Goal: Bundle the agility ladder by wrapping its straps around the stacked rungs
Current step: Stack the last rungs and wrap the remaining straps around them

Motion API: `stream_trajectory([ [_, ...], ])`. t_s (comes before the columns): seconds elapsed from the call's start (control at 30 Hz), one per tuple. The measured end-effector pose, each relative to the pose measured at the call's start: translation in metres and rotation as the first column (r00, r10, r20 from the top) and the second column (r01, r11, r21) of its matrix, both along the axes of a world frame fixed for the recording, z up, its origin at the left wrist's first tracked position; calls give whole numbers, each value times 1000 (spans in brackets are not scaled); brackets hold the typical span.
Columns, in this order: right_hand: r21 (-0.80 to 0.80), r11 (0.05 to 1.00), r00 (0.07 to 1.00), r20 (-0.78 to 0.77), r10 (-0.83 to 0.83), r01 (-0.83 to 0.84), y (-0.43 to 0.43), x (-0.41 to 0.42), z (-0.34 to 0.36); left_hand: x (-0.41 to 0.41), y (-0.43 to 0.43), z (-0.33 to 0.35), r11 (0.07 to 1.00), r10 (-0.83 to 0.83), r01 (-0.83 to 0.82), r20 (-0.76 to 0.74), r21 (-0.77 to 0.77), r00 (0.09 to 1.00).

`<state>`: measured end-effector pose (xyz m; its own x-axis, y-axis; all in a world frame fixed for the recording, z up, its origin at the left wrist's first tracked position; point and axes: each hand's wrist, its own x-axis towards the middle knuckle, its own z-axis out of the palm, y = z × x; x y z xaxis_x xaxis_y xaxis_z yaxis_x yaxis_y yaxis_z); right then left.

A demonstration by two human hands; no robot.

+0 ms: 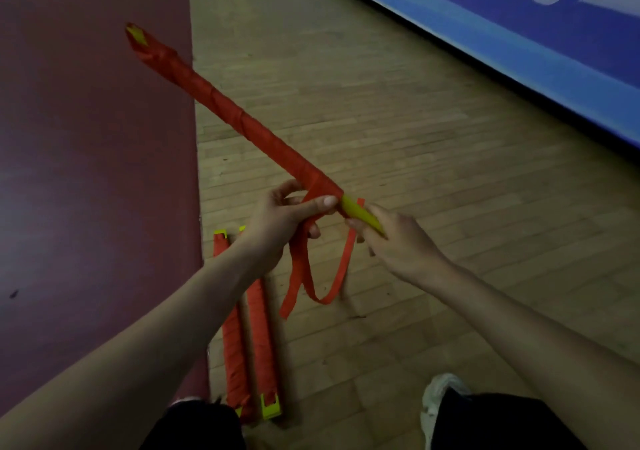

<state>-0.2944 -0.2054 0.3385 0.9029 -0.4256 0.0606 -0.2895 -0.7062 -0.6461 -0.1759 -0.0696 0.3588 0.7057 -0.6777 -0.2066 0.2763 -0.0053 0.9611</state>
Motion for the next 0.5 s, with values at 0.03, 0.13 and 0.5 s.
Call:
stream_trajectory([
  [0.03,-11,1000,1000,16,-11,12,-1,0,3,-2,-2,1,1000,-8,8,-6,-17,1000],
  [0.13,73,996,998,47,-52,49,-5,1,8,-4,-4,-1,994,-82,78,-54,-78,995],
  [0.5,253,961,993,-73,-97,113,-9,0,12,-3,0,-3,983,-149,153,-42,98,988],
])
